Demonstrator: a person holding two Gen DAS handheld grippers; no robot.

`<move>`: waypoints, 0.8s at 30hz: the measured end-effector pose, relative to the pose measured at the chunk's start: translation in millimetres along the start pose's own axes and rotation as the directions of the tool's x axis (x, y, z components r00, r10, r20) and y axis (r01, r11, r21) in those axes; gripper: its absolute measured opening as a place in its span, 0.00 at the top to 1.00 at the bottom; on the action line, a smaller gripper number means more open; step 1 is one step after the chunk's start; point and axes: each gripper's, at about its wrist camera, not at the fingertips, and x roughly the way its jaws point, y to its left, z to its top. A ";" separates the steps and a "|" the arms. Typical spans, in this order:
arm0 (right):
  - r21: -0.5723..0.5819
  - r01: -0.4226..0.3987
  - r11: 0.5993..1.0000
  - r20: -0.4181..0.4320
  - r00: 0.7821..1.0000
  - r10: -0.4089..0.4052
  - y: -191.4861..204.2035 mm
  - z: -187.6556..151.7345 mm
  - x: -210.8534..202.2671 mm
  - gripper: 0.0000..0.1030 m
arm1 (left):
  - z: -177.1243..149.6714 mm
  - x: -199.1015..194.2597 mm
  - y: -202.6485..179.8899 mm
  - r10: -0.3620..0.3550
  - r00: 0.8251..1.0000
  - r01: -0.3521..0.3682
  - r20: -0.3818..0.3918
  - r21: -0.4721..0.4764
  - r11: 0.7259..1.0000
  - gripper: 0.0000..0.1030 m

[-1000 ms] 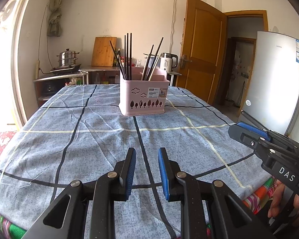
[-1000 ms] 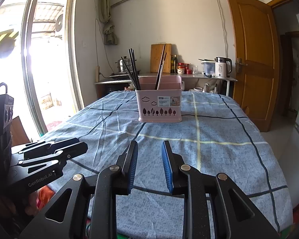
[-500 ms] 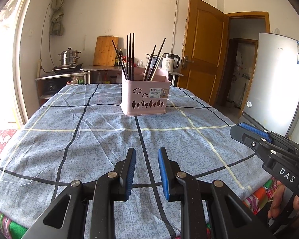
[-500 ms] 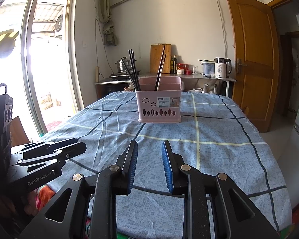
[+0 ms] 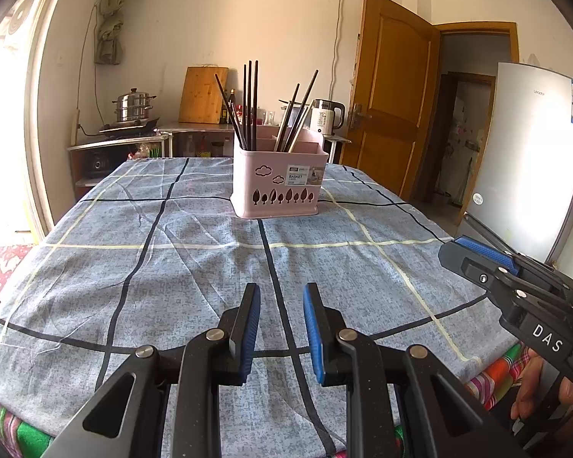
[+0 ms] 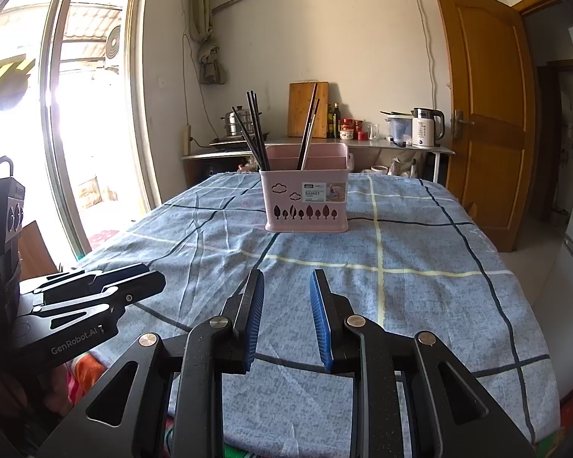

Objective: Organize utensils

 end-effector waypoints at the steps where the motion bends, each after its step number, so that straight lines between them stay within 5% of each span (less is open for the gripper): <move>1: 0.000 0.000 1.000 0.000 1.000 0.000 0.0 0.1 0.1 0.75 | 0.1 -0.3 0.2 -0.002 1.000 0.002 0.000 -0.002 1.000 0.78; 24: -0.002 -0.002 1.000 -0.005 1.000 0.002 0.5 -0.2 0.9 0.75 | -1.8 -0.9 0.8 0.005 1.000 -0.006 -0.005 -0.012 1.000 0.78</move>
